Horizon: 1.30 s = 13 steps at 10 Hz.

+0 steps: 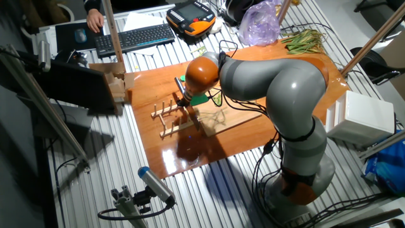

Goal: Chop the green garlic

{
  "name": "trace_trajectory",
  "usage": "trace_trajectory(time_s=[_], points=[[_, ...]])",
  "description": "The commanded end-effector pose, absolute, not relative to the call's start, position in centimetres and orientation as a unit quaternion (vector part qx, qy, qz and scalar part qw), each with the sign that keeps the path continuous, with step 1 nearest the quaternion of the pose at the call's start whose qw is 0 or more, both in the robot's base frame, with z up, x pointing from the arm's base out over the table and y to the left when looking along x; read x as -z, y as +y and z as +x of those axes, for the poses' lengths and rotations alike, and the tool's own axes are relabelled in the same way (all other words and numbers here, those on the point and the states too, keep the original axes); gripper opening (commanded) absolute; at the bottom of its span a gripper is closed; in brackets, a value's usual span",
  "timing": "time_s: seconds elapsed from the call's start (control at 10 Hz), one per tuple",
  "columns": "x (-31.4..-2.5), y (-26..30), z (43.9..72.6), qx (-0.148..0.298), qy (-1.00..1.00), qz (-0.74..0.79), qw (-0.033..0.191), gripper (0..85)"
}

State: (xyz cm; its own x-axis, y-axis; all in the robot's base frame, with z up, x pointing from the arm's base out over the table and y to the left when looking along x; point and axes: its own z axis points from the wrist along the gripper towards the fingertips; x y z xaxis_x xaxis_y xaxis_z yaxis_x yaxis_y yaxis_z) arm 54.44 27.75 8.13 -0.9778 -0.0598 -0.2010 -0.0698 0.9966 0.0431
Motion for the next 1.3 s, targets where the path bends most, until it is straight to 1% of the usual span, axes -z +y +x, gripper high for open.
trace_trajectory(time_s=[0.0, 0.8, 1.1, 1.2], points=[[-7.9, 27.8, 54.5, -0.025, 0.994, -0.033, 0.101, 0.0], [-6.1, 28.1, 55.3, -0.023, 0.993, -0.037, 0.114, 0.0], [-5.8, 28.1, 55.4, -0.008, 0.993, -0.036, 0.113, 0.0], [-5.8, 28.1, 55.4, -0.002, 0.993, -0.033, 0.112, 17.0]])
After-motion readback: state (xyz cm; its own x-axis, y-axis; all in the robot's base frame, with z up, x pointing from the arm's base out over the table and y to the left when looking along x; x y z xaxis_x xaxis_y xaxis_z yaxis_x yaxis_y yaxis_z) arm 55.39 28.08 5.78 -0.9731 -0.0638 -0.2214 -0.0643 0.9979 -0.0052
